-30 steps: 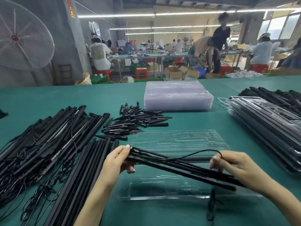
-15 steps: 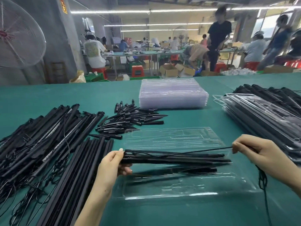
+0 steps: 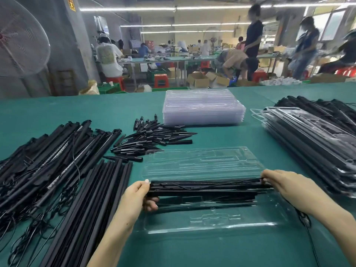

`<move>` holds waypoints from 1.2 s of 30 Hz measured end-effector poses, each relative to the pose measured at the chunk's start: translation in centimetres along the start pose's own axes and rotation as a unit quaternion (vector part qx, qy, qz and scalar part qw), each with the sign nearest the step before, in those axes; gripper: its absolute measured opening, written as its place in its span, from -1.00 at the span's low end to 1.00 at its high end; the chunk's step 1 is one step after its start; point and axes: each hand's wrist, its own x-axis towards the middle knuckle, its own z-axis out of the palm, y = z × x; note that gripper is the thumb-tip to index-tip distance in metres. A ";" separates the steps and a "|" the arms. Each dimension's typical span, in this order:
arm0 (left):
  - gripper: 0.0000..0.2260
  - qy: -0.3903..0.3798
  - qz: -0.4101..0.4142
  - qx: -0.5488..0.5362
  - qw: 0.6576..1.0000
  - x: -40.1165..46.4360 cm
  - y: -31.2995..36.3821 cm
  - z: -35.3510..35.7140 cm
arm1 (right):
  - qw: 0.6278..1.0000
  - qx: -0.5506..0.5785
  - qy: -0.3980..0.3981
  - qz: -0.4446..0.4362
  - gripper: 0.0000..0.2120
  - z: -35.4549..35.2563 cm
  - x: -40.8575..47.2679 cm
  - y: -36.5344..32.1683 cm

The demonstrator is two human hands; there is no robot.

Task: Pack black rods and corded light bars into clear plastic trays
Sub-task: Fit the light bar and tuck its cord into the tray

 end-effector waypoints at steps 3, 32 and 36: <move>-0.74 0.035 0.014 0.055 0.998 0.4 -0.4 -0.2 | 0.998 -0.068 -0.003 0.010 -0.81 0.1 0.0 -0.4; -0.71 -0.054 0.395 0.500 0.769 -0.4 -1.3 1.4 | 0.999 0.028 -0.009 0.018 -0.88 -1.0 -0.8 -0.5; -0.65 -0.071 0.375 0.491 0.783 0.3 -1.8 1.0 | 0.997 0.059 -0.057 0.006 -0.92 -1.2 -1.1 0.2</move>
